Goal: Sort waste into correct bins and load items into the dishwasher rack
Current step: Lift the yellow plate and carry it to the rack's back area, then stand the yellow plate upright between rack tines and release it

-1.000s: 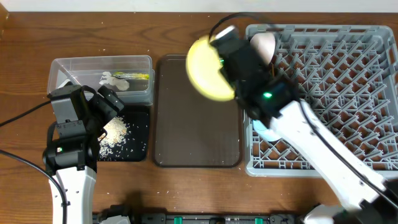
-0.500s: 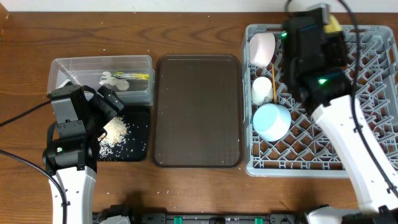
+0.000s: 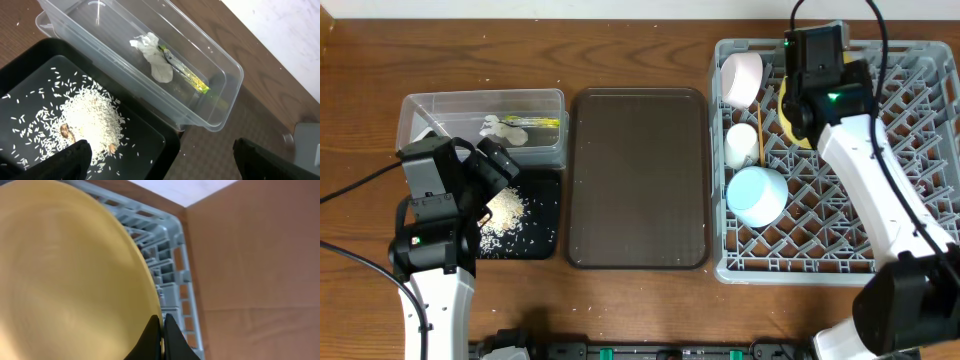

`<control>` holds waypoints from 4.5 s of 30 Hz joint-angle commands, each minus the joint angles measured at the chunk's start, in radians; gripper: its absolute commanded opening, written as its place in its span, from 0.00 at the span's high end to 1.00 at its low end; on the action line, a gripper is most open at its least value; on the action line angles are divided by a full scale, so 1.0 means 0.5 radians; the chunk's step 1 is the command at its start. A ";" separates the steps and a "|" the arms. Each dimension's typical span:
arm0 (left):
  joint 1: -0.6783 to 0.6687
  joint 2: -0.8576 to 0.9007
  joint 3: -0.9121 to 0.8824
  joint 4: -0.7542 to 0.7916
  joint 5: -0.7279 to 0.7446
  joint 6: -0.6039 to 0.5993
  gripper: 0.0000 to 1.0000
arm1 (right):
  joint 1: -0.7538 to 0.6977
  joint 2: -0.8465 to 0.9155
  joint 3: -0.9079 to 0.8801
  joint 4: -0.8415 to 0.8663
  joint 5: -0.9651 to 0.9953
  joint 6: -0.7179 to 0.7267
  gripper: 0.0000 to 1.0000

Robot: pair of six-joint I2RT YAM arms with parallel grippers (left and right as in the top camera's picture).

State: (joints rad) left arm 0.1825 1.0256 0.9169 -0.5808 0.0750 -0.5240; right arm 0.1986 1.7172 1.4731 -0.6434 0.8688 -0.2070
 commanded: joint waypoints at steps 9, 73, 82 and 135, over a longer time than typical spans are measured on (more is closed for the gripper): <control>0.011 0.002 0.043 -0.005 -0.010 0.005 0.06 | -0.005 0.139 0.022 0.031 -0.252 0.095 0.99; 0.011 0.002 0.043 -0.005 -0.010 0.005 0.07 | 0.599 0.077 0.018 -0.137 -1.073 1.012 0.86; 0.010 0.002 0.043 -0.005 -0.010 0.005 0.07 | 0.597 0.197 0.018 -0.129 -1.073 1.013 0.85; 0.011 0.002 0.043 -0.005 -0.010 0.005 0.07 | 0.517 0.519 0.005 -0.005 -1.165 0.940 0.99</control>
State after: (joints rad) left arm 0.1825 1.0256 0.9169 -0.5812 0.0750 -0.5240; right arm 0.4545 1.9606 1.4734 -0.6464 0.3042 0.3206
